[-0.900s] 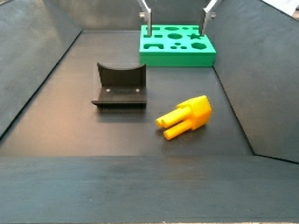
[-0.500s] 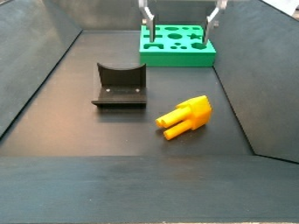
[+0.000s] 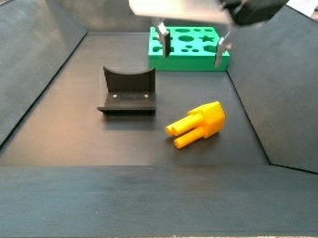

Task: Pick up the 3 prong object. Move up. Place the 3 prong object on the fixture. Regrasp the 3 prong object. Move to above the board. Insert the 3 prong object.
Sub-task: Pick up the 3 prong object.

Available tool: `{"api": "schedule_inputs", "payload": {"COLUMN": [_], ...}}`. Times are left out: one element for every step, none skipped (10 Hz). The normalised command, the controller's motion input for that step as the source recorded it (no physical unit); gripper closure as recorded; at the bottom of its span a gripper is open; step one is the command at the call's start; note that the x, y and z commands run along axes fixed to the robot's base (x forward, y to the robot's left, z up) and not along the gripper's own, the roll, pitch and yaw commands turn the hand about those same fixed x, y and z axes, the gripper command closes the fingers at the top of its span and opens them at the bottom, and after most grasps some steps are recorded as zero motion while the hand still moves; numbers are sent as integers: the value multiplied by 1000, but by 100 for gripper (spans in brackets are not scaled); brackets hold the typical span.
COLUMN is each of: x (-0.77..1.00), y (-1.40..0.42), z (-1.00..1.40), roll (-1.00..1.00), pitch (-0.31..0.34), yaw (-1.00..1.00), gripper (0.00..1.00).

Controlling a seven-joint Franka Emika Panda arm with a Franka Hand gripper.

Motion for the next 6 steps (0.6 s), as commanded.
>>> {"api": "schedule_inputs", "payload": {"x": [0,0,0,0,0,0], "y": [106,97,97,100,97,114], "z": [-337,-340,-337,-340,-300,-277], "roll": [0,0,0,0,0,0], "pitch": [164,163,163,163,147,139], "yaw": [-914,-914,-920,-920,-917,-897], "gripper": [0,0,0,0,0,0]}}
